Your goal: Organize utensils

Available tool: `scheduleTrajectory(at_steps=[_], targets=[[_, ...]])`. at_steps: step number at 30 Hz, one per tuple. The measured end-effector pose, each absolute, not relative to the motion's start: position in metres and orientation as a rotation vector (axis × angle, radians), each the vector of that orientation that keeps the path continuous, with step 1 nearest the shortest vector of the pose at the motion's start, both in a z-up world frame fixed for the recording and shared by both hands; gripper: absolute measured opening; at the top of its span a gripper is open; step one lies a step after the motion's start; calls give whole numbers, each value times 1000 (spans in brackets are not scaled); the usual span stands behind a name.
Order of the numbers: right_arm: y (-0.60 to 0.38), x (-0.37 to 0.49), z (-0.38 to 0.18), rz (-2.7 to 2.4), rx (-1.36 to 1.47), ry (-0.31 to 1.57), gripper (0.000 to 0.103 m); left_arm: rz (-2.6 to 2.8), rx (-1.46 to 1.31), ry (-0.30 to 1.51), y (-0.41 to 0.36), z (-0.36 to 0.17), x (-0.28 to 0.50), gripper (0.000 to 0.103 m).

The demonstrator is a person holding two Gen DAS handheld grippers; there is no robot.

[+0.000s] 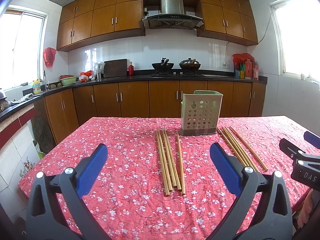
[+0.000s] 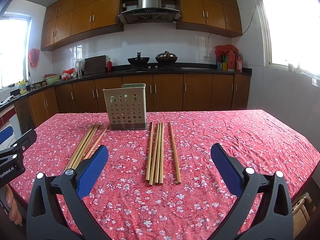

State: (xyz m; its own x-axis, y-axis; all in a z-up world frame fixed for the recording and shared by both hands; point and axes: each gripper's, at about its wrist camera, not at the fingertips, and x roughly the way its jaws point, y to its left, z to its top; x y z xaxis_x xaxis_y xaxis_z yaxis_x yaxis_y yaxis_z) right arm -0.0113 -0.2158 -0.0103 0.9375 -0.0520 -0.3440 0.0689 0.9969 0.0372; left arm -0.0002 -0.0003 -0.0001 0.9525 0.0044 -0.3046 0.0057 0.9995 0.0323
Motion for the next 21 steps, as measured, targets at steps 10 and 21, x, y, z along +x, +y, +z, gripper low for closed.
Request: scheduleTrajectory(at_steps=[10, 21], targets=[[-217, -10, -11, -61, 49, 353, 101, -2, 34, 313, 0, -2, 0, 99], [-217, -10, -14, -61, 49, 354, 101, -2, 34, 316, 1, -5, 1, 99]])
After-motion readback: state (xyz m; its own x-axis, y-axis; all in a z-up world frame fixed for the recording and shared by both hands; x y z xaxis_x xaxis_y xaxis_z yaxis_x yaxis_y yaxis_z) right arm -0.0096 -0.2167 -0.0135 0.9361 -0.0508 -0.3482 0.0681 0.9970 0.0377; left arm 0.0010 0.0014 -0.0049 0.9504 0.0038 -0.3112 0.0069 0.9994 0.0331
